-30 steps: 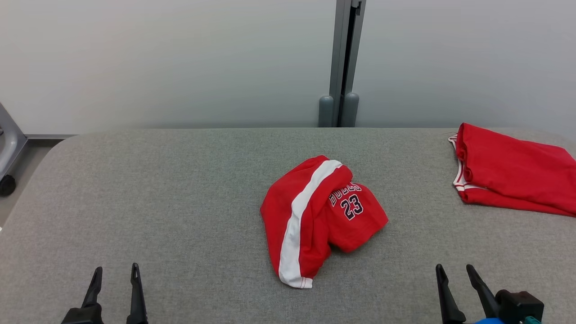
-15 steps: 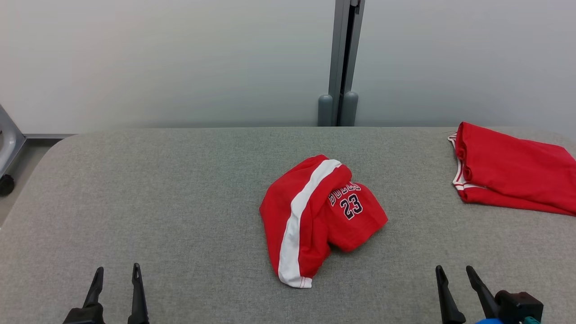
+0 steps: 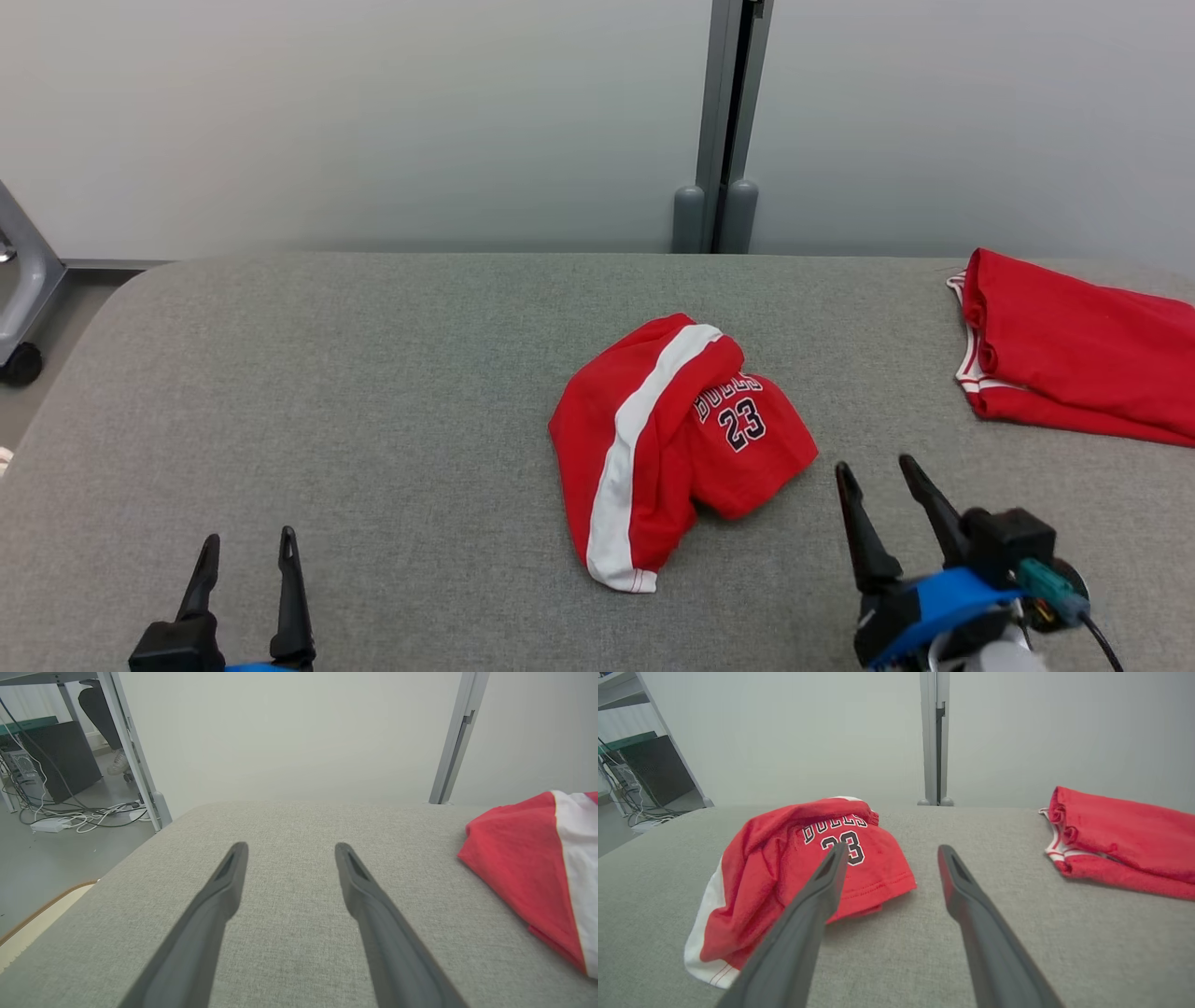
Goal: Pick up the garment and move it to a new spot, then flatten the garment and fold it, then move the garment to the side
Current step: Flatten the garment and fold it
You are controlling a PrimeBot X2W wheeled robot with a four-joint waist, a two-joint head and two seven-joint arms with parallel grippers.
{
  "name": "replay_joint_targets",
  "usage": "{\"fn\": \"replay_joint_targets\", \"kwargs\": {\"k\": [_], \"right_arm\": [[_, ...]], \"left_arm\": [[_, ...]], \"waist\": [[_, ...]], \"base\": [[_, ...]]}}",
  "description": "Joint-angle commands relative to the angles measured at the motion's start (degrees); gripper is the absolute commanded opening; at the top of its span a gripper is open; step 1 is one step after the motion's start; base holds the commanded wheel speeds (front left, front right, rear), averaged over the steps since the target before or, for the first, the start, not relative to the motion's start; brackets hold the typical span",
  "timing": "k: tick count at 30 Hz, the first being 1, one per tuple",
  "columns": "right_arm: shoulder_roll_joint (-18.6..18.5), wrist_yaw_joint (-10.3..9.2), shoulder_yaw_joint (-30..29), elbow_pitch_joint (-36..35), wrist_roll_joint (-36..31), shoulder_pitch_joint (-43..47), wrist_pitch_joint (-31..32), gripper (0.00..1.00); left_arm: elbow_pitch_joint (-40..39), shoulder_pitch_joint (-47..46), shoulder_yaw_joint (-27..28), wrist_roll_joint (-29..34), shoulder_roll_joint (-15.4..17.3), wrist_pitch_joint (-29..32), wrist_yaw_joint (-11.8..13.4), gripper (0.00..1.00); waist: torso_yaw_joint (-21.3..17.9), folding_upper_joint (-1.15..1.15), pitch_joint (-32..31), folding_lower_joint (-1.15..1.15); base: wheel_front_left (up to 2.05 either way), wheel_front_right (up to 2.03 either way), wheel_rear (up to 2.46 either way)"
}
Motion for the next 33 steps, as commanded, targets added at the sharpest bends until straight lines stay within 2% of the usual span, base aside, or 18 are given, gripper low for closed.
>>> {"fn": "replay_joint_targets", "kwargs": {"k": [1,7,16,23,27,28,29,33], "right_arm": [[-0.1,0.01,1.5,1.3,-0.7,-3.9,-0.3,1.0],[-0.6,0.01,6.2,8.6,-2.6,-19.3,1.5,1.0],[-2.9,0.01,9.8,27.0,-1.5,-37.9,7.0,1.0],[-2.8,0.01,11.8,38.8,1.0,-42.9,10.8,1.0],[-1.8,0.01,11.5,42.8,6.4,-42.5,12.0,1.0],[-1.5,0.01,11.3,43.2,8.3,-42.0,12.6,0.35],[-1.3,0.01,11.1,43.0,10.4,-41.7,12.6,0.0],[-1.9,0.01,13.7,41.3,13.4,-41.3,9.2,0.0]], "left_arm": [[-0.1,-1.4,-0.2,0.3,-0.1,-0.1,-0.3,1.0],[-0.5,-4.4,-0.9,0.6,-0.7,-0.1,-0.9,1.0],[-0.3,-9.3,-2.7,0.8,-1.6,-0.1,-1.6,1.0],[0.1,-11.4,-3.9,0.8,-2.2,-0.1,-1.8,1.0],[0.5,-11.8,-4.0,0.7,-2.4,-0.1,-1.8,1.0],[0.5,-11.9,-3.9,0.6,-2.4,-0.1,-1.8,1.0],[0.5,-11.9,-3.7,0.6,-2.4,-0.1,-1.7,1.0],[0.7,-11.1,-3.1,0.8,-2.5,-0.1,-1.6,1.0]], "waist": [[0.6,0.0,0.8,0.0],[2.7,0.0,4.5,0.0],[6.4,0.0,9.9,0.0],[8.0,0.0,11.7,0.0],[8.3,0.0,12.0,0.0],[8.3,0.0,12.0,0.0],[8.2,0.0,11.9,0.0],[7.4,0.0,11.1,0.0]], "base": [[0.0,0.0,0.0],[0.0,0.0,0.0],[0.0,0.0,0.0],[0.0,0.0,0.0],[0.0,0.0,0.0],[0.0,0.0,0.0],[0.0,0.0,0.0],[0.0,0.0,0.0]]}}
